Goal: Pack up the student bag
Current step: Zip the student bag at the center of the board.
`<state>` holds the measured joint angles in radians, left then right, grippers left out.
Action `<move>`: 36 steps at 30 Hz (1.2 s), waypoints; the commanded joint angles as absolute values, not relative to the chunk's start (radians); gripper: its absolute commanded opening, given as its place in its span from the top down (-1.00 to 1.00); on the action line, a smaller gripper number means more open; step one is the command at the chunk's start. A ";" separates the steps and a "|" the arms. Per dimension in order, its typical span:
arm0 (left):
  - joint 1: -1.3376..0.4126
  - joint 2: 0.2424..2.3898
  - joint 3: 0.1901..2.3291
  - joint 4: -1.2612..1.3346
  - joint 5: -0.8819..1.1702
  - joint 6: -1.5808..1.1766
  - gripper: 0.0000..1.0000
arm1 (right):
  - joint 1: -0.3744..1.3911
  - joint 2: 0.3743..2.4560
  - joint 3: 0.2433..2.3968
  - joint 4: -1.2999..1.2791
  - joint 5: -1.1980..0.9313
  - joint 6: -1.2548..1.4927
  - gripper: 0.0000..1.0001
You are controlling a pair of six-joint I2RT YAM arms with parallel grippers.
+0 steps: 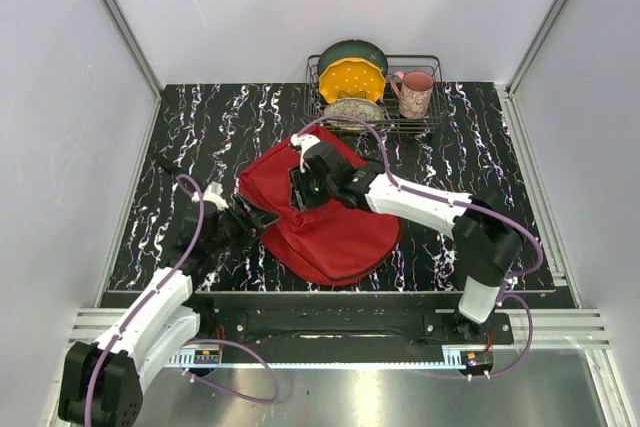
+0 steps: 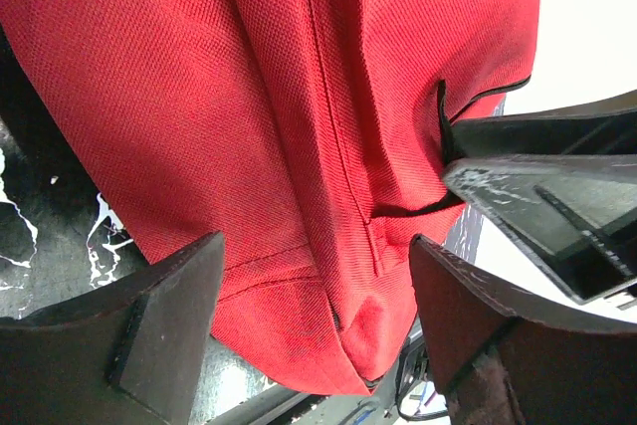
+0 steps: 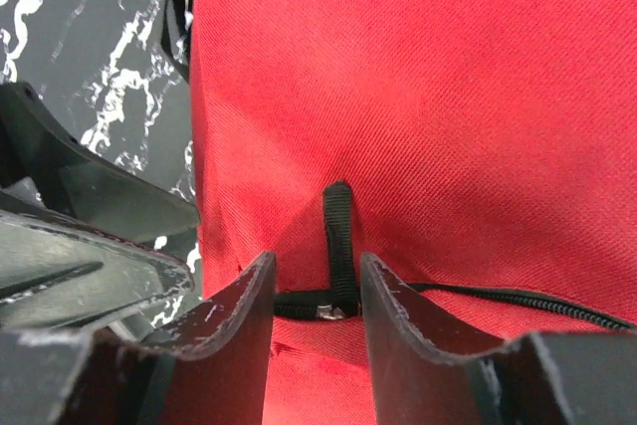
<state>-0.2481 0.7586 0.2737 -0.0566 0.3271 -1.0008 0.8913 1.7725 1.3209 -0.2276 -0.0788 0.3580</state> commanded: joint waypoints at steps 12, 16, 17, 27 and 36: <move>-0.253 0.759 0.281 0.052 0.339 -1.023 -0.44 | 0.928 1.902 1.474 -0.371 0.110 0.278 0.15; -0.253 0.765 0.279 0.052 0.344 -1.022 -0.44 | 0.928 1.928 1.500 -0.394 0.146 0.287 0.60; -0.256 0.773 0.279 0.052 0.345 -1.020 -0.44 | 0.928 1.918 1.488 -0.387 0.144 0.287 0.68; -0.336 0.811 0.288 0.152 0.310 -1.092 -0.64 | 0.930 1.815 1.367 -0.273 0.152 0.340 1.00; -0.443 0.963 0.354 0.152 0.192 -1.195 -0.50 | 0.928 1.779 1.315 -0.233 0.158 0.382 1.00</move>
<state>-0.4213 0.9203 0.3027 0.1009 0.2787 -1.1454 0.9249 1.8370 1.3407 -0.2543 0.1226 0.3569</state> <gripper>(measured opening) 0.799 0.012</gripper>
